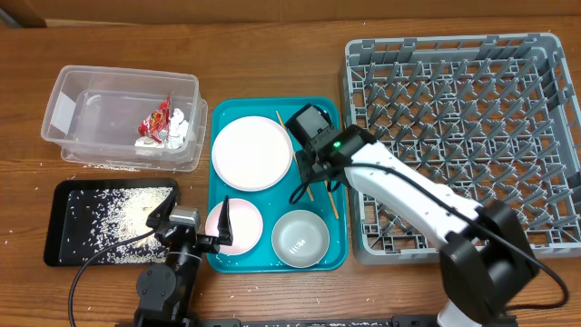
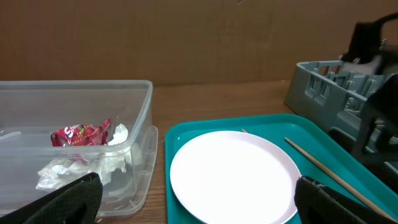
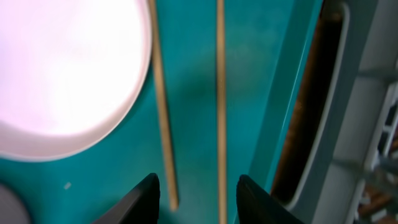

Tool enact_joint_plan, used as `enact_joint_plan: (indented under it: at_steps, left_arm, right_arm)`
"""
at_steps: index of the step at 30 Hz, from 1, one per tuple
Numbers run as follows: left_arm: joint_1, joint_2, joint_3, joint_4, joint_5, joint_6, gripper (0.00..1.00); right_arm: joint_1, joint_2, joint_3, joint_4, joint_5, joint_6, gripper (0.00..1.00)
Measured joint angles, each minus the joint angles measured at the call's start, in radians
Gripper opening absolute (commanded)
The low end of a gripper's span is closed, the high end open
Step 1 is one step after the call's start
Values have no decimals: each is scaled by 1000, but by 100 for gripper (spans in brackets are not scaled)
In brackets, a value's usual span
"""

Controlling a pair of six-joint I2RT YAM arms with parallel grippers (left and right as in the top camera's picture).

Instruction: Sort waste into correct bins and load items into the dishwasher

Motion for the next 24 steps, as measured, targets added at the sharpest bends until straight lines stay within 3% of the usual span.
enact_joint_plan:
  at_steps: [9,12,16,19,24]
  left_arm:
    - [0,0,0,0,0,0,100]
    - [0,0,0,0,0,0,100]
    - [0,0,0,0,0,0,100]
    - [0,0,0,0,0,0,100]
    - [0,0,0,0,0,0,100]
  right_arm:
    - [-75,124,0,85,-61,-102,45]
    - [-77,167,0,88,-93,-121,28]
    - [-77,198,0,82,-99,-143,24]
    - [-78,198,0,82,-98,-143,5]
    - [-86,198,9,56,-105,-142,4]
